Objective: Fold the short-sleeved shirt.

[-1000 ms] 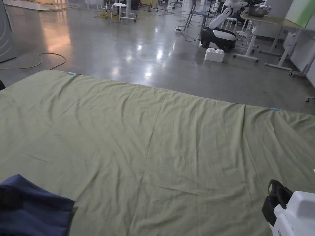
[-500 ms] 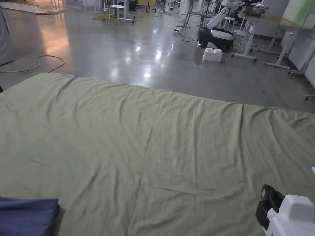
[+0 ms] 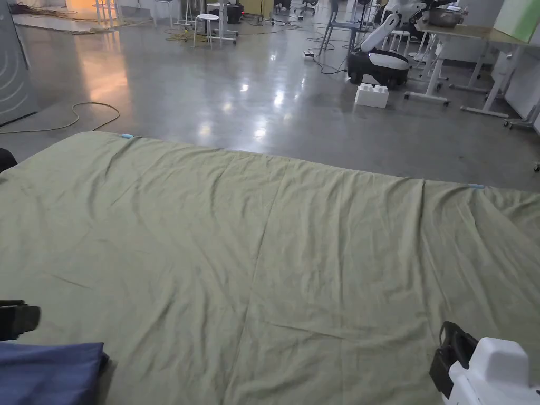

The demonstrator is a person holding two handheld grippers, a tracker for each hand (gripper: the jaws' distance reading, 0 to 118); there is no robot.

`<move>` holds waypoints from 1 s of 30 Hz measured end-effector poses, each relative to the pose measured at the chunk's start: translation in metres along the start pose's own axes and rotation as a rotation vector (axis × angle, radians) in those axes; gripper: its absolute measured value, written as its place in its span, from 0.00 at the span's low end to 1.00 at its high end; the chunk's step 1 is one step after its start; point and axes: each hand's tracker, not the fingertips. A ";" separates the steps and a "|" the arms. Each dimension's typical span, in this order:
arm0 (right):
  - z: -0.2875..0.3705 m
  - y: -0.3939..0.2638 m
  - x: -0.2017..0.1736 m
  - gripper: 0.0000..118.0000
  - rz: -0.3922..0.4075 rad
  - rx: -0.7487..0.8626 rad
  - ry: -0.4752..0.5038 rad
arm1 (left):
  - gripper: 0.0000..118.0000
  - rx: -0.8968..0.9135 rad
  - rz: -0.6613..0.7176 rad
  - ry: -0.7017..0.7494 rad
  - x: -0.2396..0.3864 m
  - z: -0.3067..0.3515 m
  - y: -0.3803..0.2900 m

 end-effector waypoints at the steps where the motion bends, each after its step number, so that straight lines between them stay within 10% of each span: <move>1: 0.000 0.000 -0.001 0.01 -0.001 0.001 0.004 | 0.50 0.055 -0.011 -0.025 0.013 0.000 -0.004; 7: -0.002 0.001 -0.011 0.01 -0.006 0.015 0.006 | 0.46 0.228 0.141 -0.002 0.097 -0.018 -0.023; 13: -0.004 0.003 -0.015 0.01 -0.030 0.023 -0.001 | 0.22 0.369 0.096 -0.067 0.160 -0.034 -0.040; 30: -0.006 0.004 -0.026 0.01 -0.031 0.056 -0.051 | 0.08 0.544 -0.154 0.059 0.236 -0.038 -0.061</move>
